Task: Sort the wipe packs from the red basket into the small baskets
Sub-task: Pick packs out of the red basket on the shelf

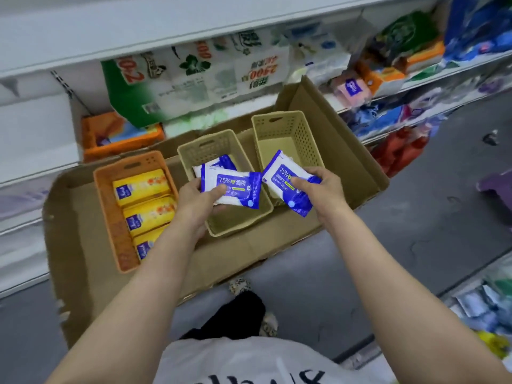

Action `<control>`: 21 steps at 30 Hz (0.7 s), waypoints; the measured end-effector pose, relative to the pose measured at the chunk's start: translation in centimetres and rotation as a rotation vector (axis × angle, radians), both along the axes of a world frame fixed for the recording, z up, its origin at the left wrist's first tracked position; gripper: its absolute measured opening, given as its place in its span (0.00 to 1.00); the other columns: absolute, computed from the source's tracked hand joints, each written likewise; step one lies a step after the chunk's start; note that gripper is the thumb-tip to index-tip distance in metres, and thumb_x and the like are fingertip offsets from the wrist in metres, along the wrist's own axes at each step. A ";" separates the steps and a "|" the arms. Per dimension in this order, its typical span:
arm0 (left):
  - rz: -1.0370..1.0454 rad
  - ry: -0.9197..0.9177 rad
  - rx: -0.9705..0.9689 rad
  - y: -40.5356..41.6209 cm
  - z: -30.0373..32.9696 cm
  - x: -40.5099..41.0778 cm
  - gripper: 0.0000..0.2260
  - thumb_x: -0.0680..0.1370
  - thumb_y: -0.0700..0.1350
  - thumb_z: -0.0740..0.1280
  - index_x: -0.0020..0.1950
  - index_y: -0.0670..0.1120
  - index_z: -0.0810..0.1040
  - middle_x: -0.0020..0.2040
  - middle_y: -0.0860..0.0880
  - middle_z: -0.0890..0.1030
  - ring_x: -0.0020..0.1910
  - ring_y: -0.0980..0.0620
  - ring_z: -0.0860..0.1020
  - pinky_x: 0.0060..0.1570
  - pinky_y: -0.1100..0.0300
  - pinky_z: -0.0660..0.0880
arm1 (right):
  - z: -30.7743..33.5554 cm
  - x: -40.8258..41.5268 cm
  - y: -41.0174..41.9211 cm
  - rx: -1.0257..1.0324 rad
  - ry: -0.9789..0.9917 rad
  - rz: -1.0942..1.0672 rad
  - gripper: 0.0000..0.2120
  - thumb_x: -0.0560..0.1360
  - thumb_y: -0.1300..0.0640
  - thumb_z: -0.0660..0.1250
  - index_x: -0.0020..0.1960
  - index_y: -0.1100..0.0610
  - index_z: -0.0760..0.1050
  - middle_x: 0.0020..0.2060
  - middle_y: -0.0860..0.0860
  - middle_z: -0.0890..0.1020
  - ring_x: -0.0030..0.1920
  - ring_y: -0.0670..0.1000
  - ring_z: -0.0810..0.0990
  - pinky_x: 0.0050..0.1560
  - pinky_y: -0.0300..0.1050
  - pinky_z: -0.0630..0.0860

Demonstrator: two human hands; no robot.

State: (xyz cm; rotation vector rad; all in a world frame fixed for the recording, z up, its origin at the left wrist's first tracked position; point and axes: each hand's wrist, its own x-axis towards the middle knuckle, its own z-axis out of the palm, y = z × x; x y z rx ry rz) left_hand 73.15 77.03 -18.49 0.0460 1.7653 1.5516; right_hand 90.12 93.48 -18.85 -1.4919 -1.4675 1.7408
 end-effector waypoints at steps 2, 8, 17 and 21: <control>0.055 -0.011 0.011 1.1 -0.5 -1.6 0.09 0.78 0.35 0.69 0.57 0.43 0.77 0.48 0.46 0.83 0.37 0.55 0.84 0.32 0.64 0.79 | -0.4 -2.0 1.5 0.016 -0.014 0.038 0.13 0.69 0.62 0.78 0.49 0.53 0.78 0.47 0.55 0.85 0.43 0.54 0.87 0.43 0.51 0.83; 0.318 -0.028 0.024 2.7 -1.6 -7.4 0.11 0.78 0.38 0.70 0.59 0.46 0.76 0.51 0.48 0.83 0.40 0.57 0.84 0.35 0.62 0.81 | -2.5 -9.0 3.8 0.022 -0.196 0.274 0.14 0.67 0.57 0.81 0.46 0.48 0.78 0.48 0.53 0.85 0.43 0.52 0.87 0.44 0.54 0.84; 0.428 -0.074 -0.039 0.8 -4.2 -10.9 0.16 0.78 0.39 0.70 0.65 0.43 0.76 0.56 0.46 0.83 0.48 0.53 0.83 0.42 0.59 0.81 | -8.7 -17.2 3.4 0.334 -0.618 1.146 0.15 0.70 0.56 0.77 0.56 0.56 0.81 0.54 0.51 0.83 0.52 0.51 0.81 0.50 0.41 0.75; 0.444 -0.100 -0.096 -0.4 -5.6 -10.2 0.16 0.78 0.40 0.71 0.65 0.44 0.76 0.56 0.46 0.83 0.51 0.50 0.84 0.44 0.58 0.81 | -11.4 -18.9 1.8 0.423 -0.813 1.507 0.15 0.74 0.59 0.72 0.61 0.59 0.78 0.58 0.55 0.81 0.58 0.55 0.79 0.56 0.45 0.76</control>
